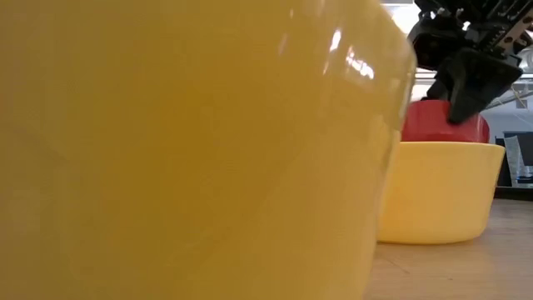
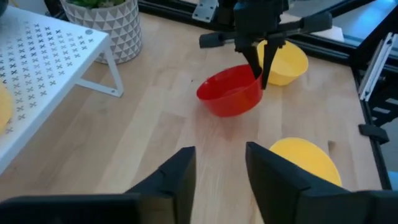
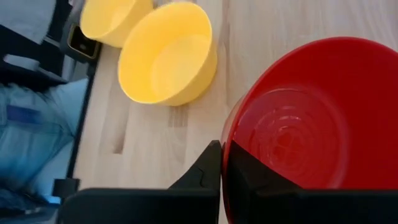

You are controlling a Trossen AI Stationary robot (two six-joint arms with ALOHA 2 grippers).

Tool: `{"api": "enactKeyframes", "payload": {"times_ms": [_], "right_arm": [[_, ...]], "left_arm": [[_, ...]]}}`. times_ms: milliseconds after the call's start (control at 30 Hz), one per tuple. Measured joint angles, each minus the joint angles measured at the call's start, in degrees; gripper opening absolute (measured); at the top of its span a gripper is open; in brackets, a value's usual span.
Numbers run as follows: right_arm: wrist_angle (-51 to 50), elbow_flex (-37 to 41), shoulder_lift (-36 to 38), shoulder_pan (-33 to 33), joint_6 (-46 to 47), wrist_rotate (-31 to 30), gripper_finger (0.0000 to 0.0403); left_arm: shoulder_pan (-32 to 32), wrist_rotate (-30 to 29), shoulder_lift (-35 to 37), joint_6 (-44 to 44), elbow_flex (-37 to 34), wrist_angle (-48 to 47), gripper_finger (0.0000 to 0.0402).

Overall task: Pick & Place Mini bowls
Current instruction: Stack the red bowl on the other red bowls on the shelf

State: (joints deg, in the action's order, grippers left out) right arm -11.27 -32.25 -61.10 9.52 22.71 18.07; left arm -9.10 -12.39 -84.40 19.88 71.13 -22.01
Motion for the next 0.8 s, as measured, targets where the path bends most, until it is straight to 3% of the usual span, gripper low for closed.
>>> {"api": "enactKeyframes", "payload": {"times_ms": [300, 367, 600, 800], "right_arm": [[-0.33, -6.46, 0.0, 1.49, -2.5, 0.24, 0.0], [-1.17, -8.68, 0.02, 2.27, -3.5, 0.39, 0.0], [-2.39, -14.33, 0.02, 4.56, -6.45, 2.05, 0.0], [-1.27, -17.92, -1.91, 5.5, -10.37, 1.83, 0.0]], "left_arm": [[0.09, 0.02, -3.8, -5.53, 0.0, 9.32, 0.0236], [0.09, 2.26, -3.94, -8.28, 0.0, 10.52, 0.0247], [-0.6, 15.35, -3.85, -18.66, 0.0, 18.72, 0.0257], [-1.7, 17.34, -3.83, -25.17, 0.0, 22.11, 0.0258]]}}
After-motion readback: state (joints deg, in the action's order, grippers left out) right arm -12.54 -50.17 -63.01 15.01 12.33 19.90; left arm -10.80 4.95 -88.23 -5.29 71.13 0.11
